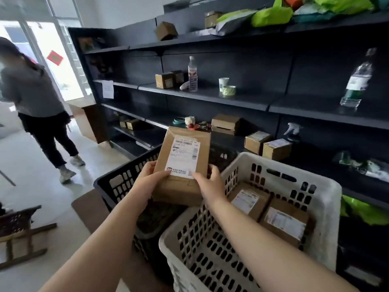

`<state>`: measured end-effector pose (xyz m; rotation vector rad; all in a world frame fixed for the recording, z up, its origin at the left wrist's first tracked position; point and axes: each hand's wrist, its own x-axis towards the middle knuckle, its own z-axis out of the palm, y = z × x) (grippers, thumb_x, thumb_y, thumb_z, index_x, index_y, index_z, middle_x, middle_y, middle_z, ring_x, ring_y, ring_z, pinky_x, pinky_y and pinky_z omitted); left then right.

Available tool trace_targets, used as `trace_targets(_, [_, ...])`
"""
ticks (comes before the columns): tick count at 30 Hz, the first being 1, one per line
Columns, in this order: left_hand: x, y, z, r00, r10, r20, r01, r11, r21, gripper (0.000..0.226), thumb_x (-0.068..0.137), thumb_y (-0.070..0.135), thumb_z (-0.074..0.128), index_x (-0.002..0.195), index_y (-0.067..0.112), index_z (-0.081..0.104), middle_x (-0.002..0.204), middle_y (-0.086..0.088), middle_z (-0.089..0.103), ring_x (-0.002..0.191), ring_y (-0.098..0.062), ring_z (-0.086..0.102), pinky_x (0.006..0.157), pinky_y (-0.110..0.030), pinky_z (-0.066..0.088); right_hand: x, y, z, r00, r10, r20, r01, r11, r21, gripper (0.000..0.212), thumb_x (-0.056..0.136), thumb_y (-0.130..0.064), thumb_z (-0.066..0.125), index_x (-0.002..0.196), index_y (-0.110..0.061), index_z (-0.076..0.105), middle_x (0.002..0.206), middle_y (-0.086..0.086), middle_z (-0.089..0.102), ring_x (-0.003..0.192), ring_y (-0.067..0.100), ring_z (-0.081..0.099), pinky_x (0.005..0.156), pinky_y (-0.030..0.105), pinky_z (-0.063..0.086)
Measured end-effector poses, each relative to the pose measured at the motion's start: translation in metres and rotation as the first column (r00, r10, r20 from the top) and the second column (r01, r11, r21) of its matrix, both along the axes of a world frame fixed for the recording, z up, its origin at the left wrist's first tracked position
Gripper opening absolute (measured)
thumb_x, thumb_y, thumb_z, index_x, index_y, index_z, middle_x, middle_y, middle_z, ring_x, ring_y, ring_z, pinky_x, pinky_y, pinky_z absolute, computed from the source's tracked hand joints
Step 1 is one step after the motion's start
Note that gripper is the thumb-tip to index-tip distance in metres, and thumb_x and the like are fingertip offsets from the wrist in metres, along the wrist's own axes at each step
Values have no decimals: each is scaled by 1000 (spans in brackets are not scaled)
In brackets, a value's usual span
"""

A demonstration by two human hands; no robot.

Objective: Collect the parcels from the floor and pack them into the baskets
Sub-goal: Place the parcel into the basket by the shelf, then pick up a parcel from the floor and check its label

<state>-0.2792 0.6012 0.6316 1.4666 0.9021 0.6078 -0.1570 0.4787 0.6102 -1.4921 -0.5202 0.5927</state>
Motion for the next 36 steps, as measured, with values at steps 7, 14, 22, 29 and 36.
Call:
trace_targets(7, [21, 70, -4, 998, -56, 21, 56, 998, 3, 53, 80, 32, 69, 130, 27, 51, 119, 2, 60, 102, -18, 58, 84, -33, 48, 10, 61, -5, 997, -50, 59, 55, 996, -77, 66, 84, -43, 62, 139, -22, 32, 115, -6, 55, 92, 9, 54, 70, 23, 49])
trace_targets(14, [61, 169, -9, 959, -282, -5, 278, 943, 181, 63, 85, 27, 64, 142, 22, 36, 131, 6, 52, 112, -13, 54, 83, -19, 47, 19, 151, 9, 916, -321, 242, 361, 921, -144, 64, 88, -31, 62, 141, -18, 29, 136, 3, 50, 119, 21, 50, 94, 33, 43])
trace_targets(22, [89, 196, -19, 878, -329, -347, 464, 762, 451, 39, 86, 30, 58, 125, 22, 54, 125, 0, 58, 105, -18, 57, 84, -30, 47, 25, 177, 16, 790, -253, 559, 514, 769, -379, 49, 87, -19, 62, 132, -19, 44, 136, 2, 48, 121, 20, 49, 83, 24, 39])
trace_targets(29, [96, 118, -25, 722, -558, -409, 691, 554, 464, 28, 87, 22, 59, 114, 20, 62, 113, 0, 64, 92, -11, 54, 78, -26, 45, 4, 69, 9, 772, -274, 574, 588, 651, -480, 35, 88, -21, 56, 122, -23, 52, 126, -2, 56, 112, 18, 54, 83, 31, 45])
trace_targets(36, [91, -78, -14, 489, -753, -440, 839, 266, 475, 29, 88, 24, 55, 115, 19, 61, 114, -2, 64, 100, -19, 59, 85, -30, 47, -57, -132, 14, 711, -387, 587, 702, 444, -557, 39, 88, -23, 58, 126, -21, 52, 124, -1, 57, 103, 18, 57, 77, 30, 47])
